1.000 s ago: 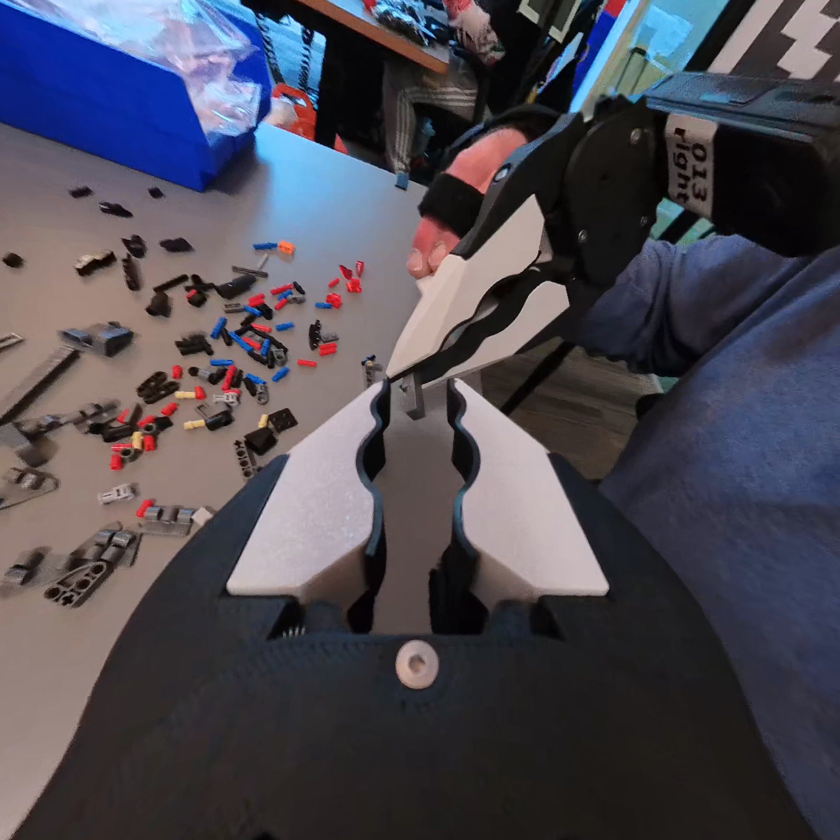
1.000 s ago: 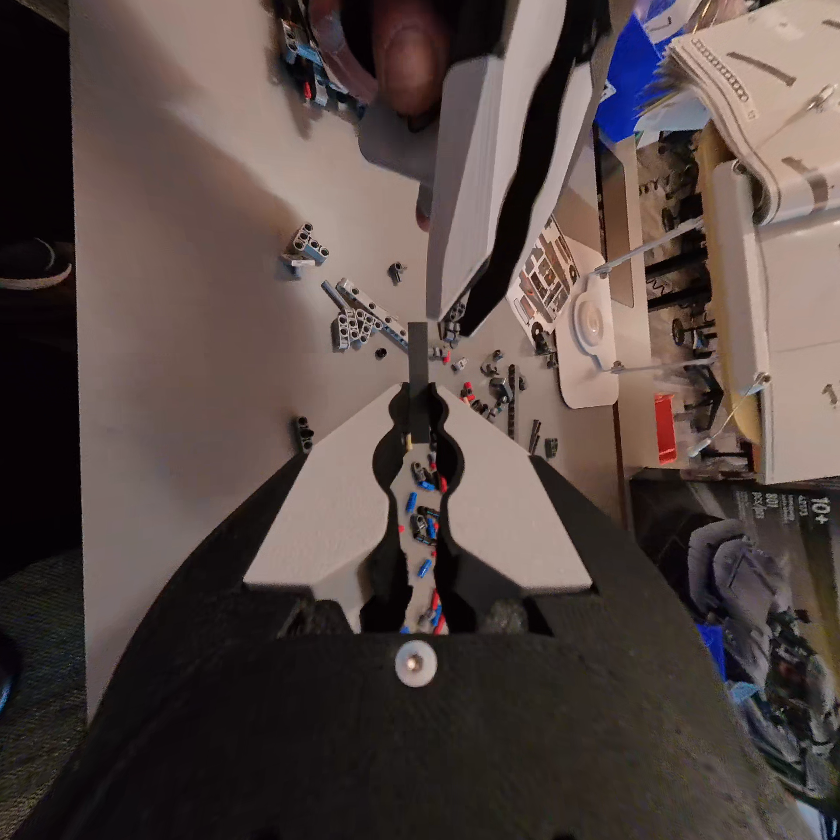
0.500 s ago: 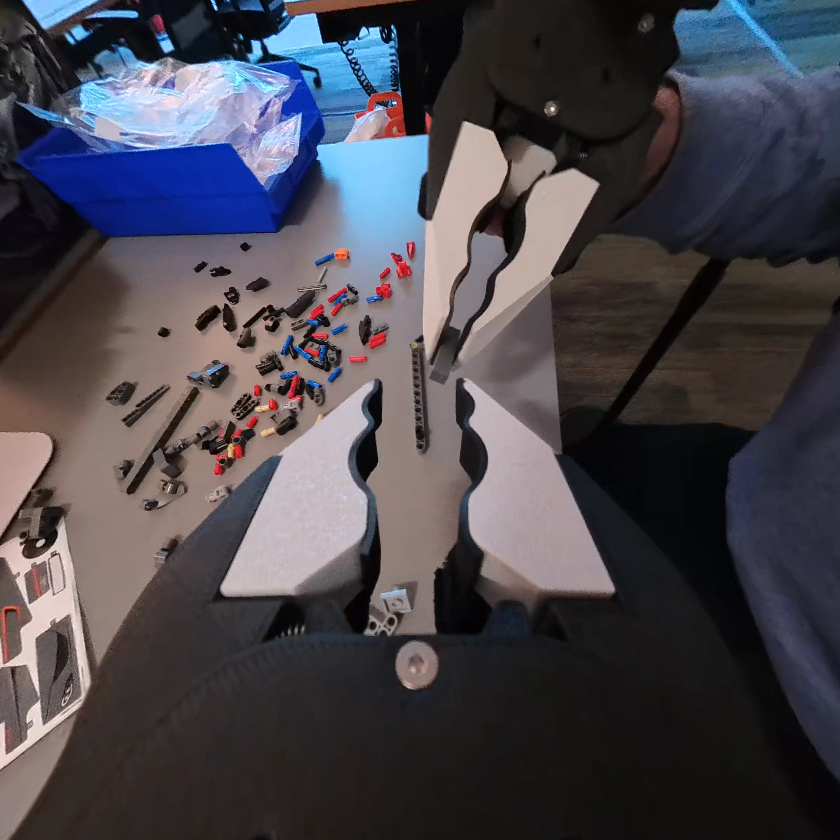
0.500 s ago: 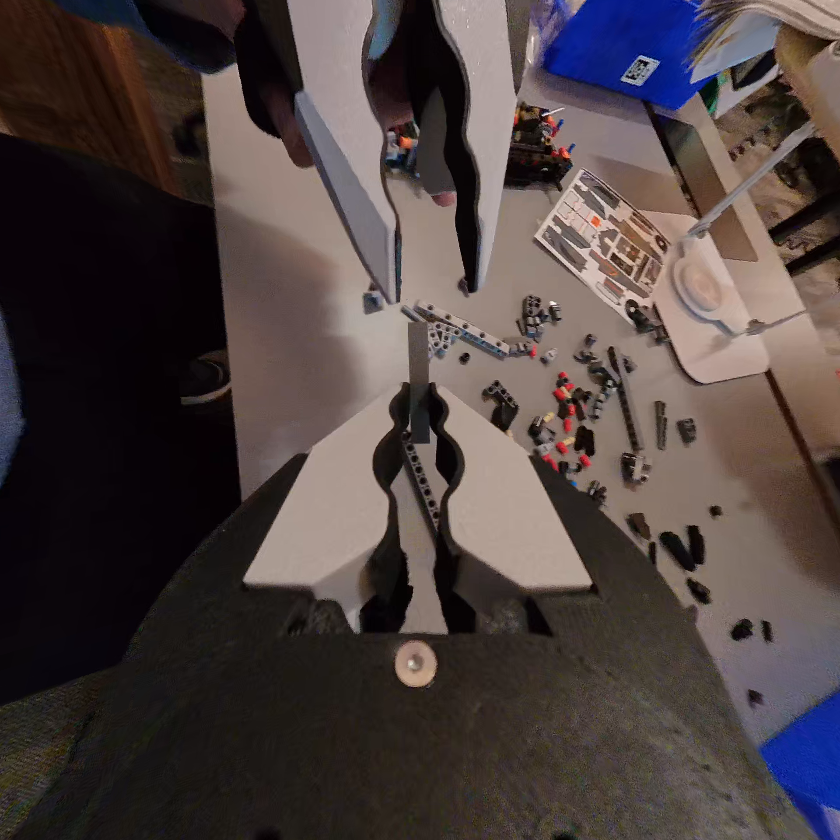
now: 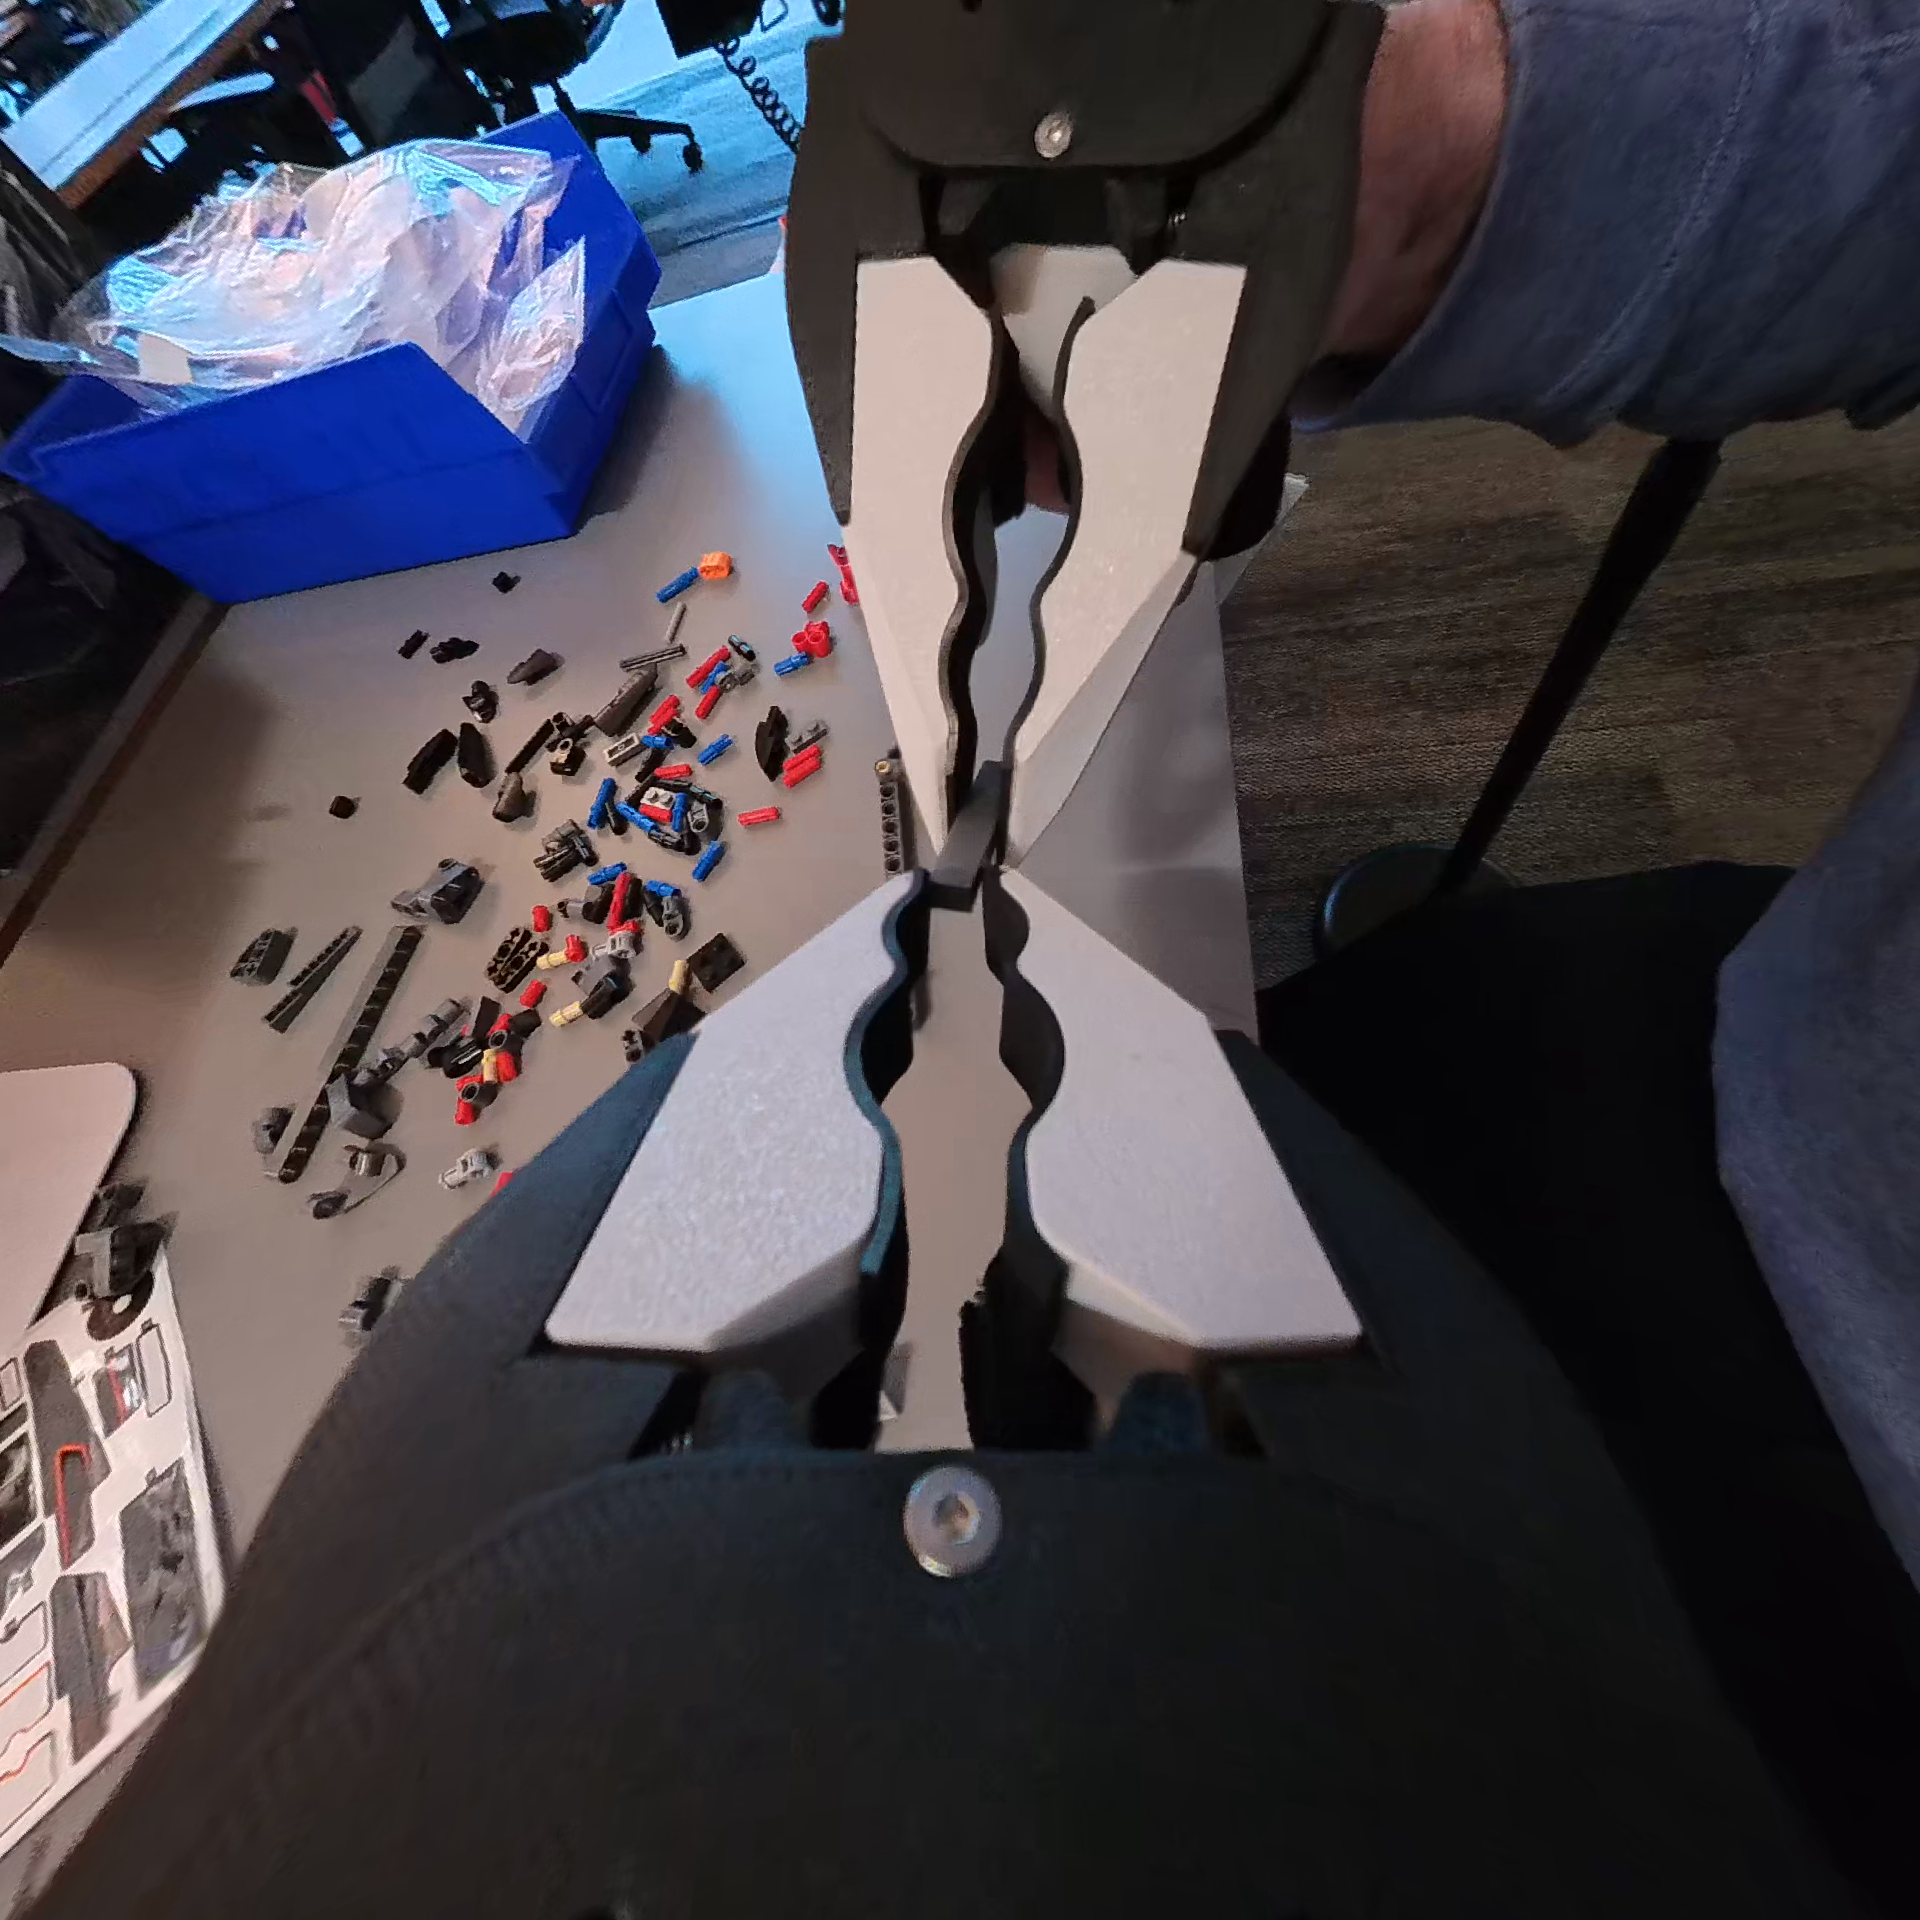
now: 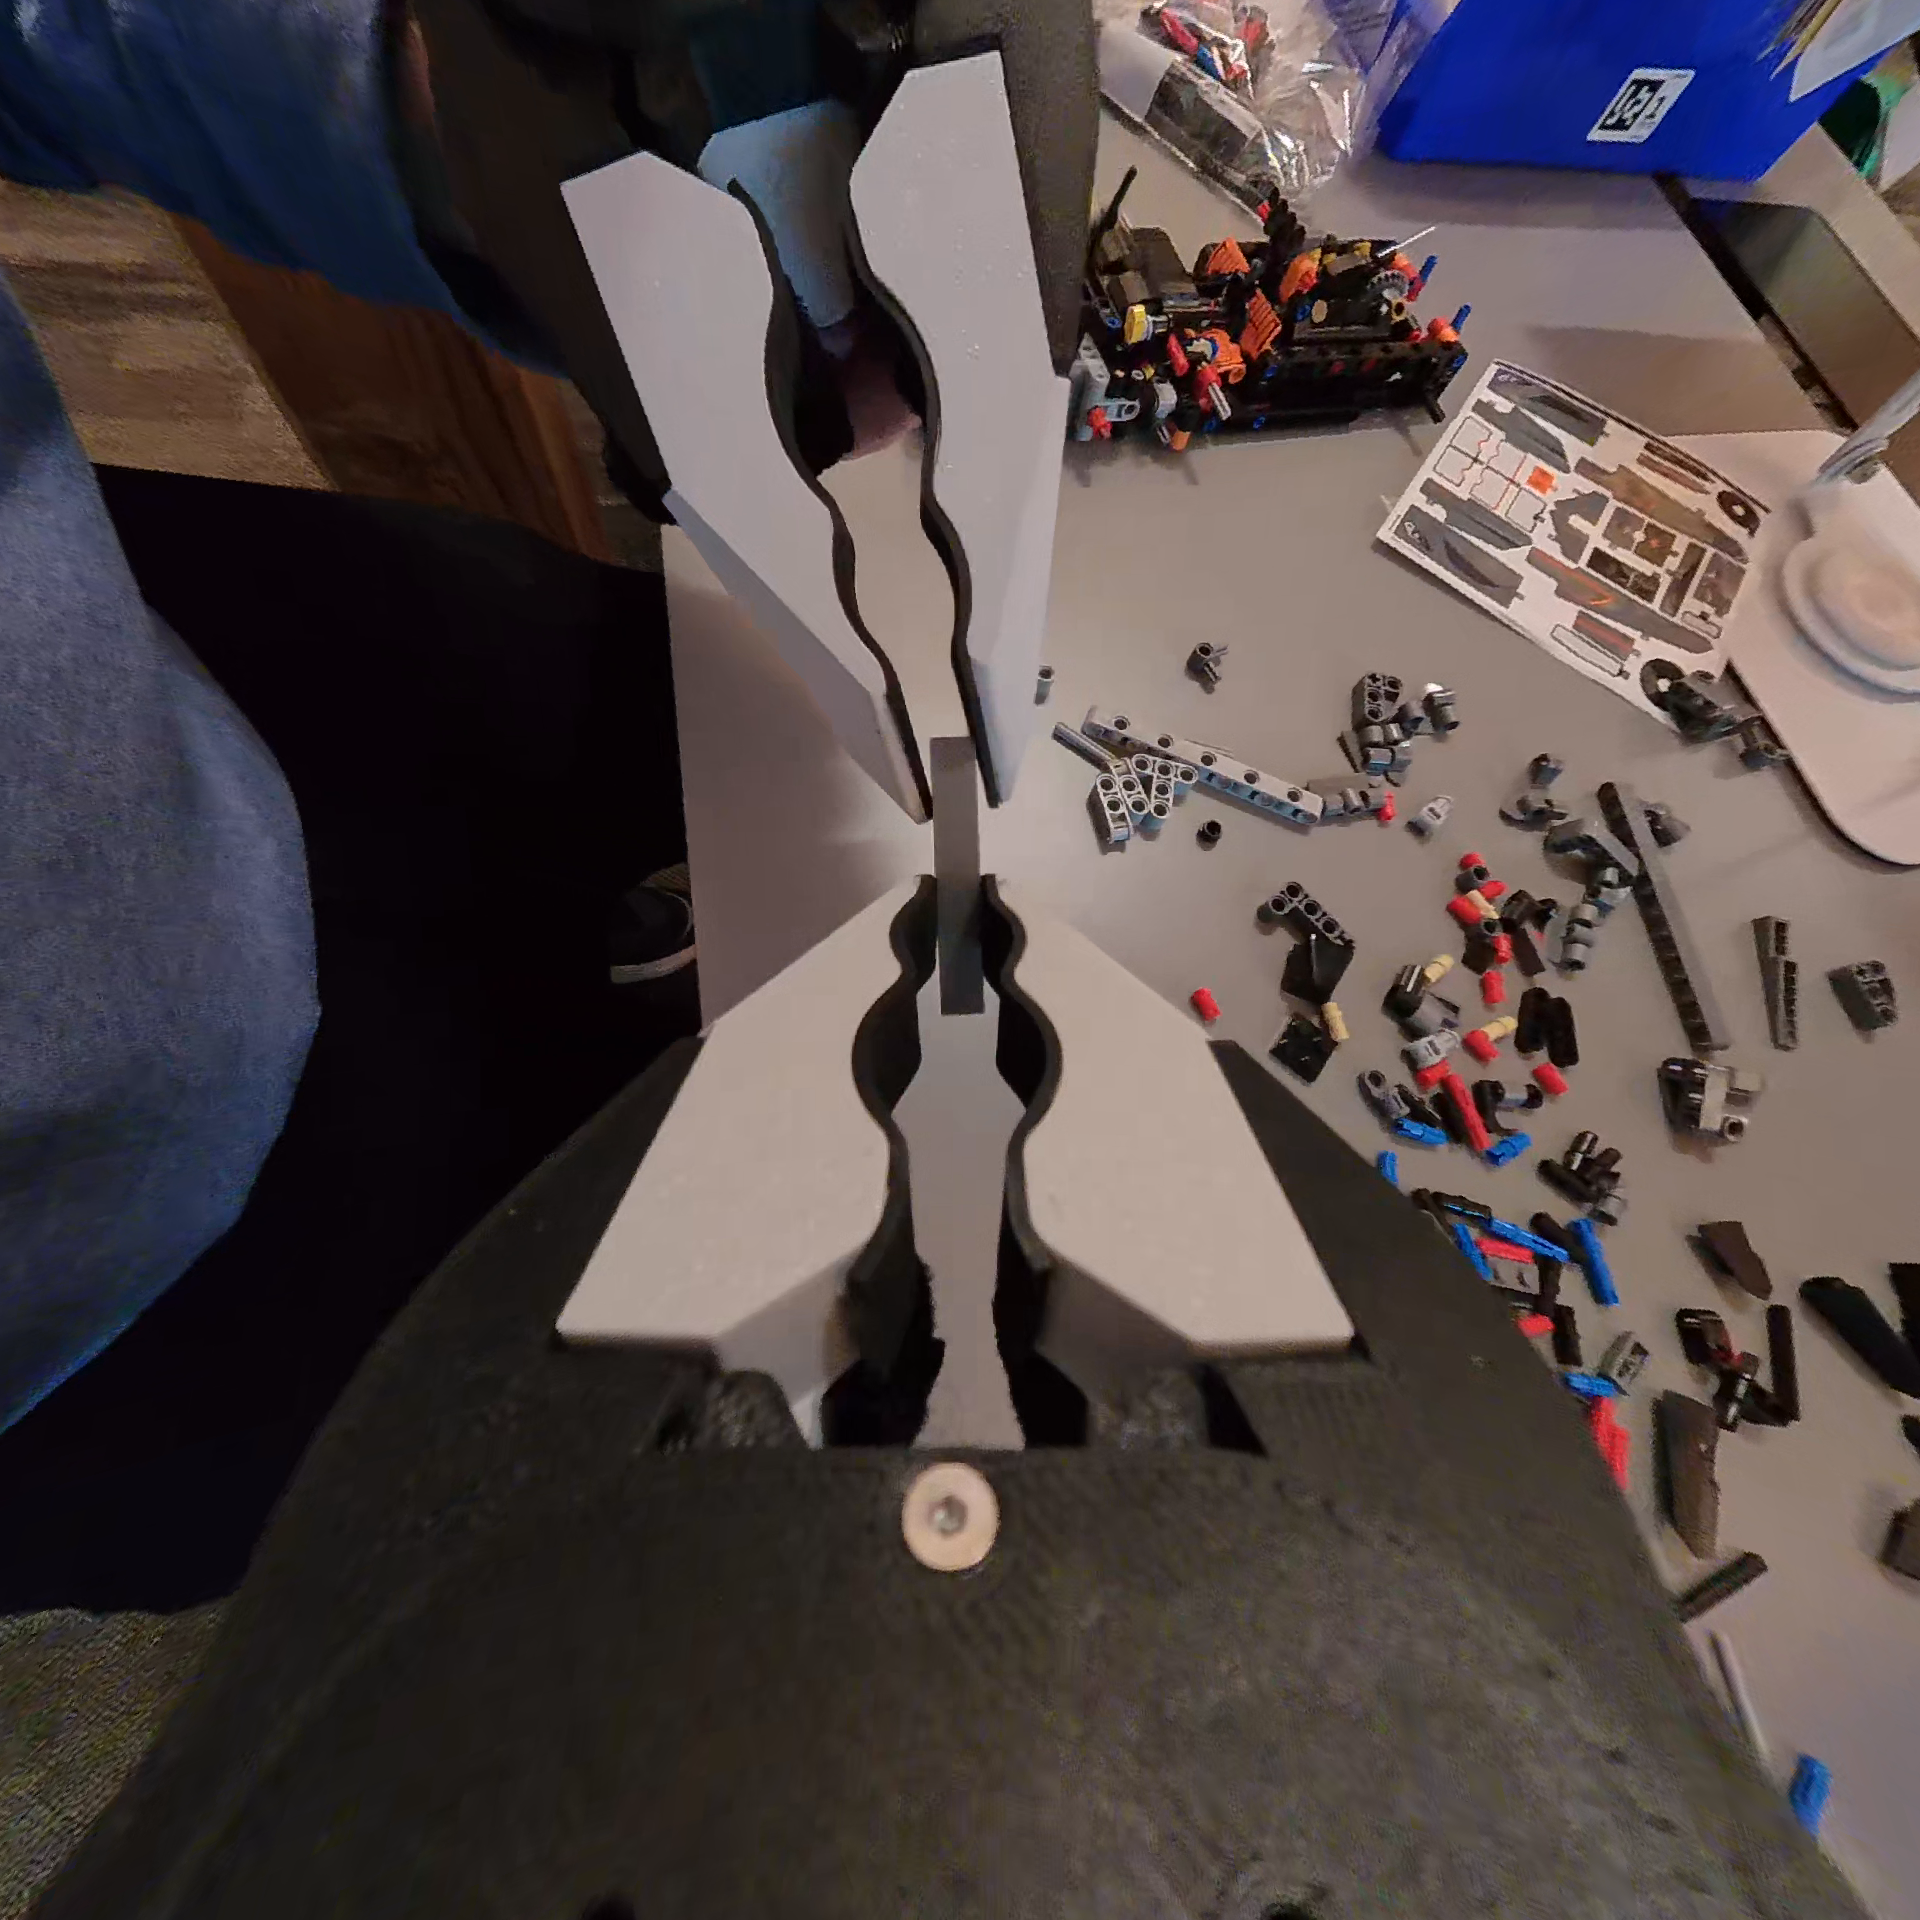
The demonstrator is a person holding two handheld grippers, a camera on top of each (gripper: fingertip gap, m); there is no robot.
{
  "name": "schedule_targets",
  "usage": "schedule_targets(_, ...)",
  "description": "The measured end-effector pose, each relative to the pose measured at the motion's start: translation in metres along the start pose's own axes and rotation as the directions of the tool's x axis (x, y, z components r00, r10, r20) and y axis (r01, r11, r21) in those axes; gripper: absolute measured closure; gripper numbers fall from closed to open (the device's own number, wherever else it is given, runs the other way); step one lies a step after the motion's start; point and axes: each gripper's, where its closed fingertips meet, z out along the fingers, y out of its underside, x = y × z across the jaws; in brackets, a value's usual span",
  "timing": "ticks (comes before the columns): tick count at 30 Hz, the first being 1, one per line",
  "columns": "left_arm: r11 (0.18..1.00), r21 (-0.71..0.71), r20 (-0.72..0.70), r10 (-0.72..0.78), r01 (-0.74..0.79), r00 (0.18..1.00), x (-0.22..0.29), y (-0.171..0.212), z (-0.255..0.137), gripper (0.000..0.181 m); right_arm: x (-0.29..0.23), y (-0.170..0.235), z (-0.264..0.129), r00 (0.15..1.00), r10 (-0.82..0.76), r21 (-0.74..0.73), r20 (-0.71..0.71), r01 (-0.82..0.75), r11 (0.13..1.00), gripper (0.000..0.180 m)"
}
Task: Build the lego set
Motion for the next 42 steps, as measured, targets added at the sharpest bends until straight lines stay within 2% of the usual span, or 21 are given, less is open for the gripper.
schedule_targets(4, 0.999, 0.007, -0.026, -0.049, 0.049, 0.998, 0.002, 0.001, -0.001, 0.173, -0.002, 0.000, 0.001, 0.999, 0.033, 0.017, 0.023, -0.033, 0.999, 0.175)
schedule_targets(9, 0.979, 0.049, -0.069, -0.196, 0.199, 0.978, -0.006, 0.001, -0.005, 0.174, 0.009, -0.007, 0.002, 0.999, 0.045, 0.058, -0.027, -0.044, 0.997, 0.171)
schedule_targets(13, 0.916, 0.076, -0.153, -0.381, 0.395, 0.912, -0.018, 0.004, -0.008, 0.175, 0.021, -0.007, 0.000, 0.994, 0.004, 0.047, -0.113, 0.001, 0.999, 0.160)
schedule_targets(17, 0.840, 0.086, -0.233, -0.506, 0.536, 0.830, -0.025, 0.008, -0.009, 0.175, 0.026, -0.007, -0.003, 0.962, -0.139, -0.002, -0.236, 0.143, 0.990, 0.153)
schedule_targets(20, 0.818, 0.075, -0.268, -0.534, 0.570, 0.802, -0.023, 0.007, -0.009, 0.175, 0.028, -0.006, -0.005, 0.896, -0.294, -0.100, -0.332, 0.277, 0.956, 0.156)
schedule_targets(25, 0.831, 0.028, -0.276, -0.527, 0.555, 0.804, -0.009, 0.007, -0.001, 0.174, 0.025, 0.002, 0.003, 0.874, -0.346, -0.186, -0.342, 0.298, 0.936, 0.163)
schedule_targets(30, 0.741, 0.002, -0.338, -0.632, 0.672, 0.697, 0.001, 0.010, 0.003, 0.175, 0.017, 0.011, 0.009, 0.807, -0.444, -0.250, -0.389, 0.371, 0.894, 0.178)
schedule_targets(33, 0.717, 0.016, -0.349, -0.649, 0.697, 0.675, 0.005, 0.013, 0.007, 0.175, 0.012, 0.019, 0.012, 0.842, -0.394, -0.233, -0.367, 0.327, 0.916, 0.179)
schedule_targets(37, 0.756, 0.050, -0.287, -0.615, 0.652, 0.735, 0.001, 0.012, 0.009, 0.163, 0.014, 0.024, 0.004, 0.896, -0.261, -0.147, -0.359, 0.221, 0.964, 0.179)
schedule_targets(42, 0.811, 0.031, -0.173, -0.572, 0.585, 0.802, -0.012, 0.022, 0.004, 0.158, 0.040, 0.045, -0.031, 0.899, -0.056, -0.024, -0.434, 0.051, 0.998, 0.179)
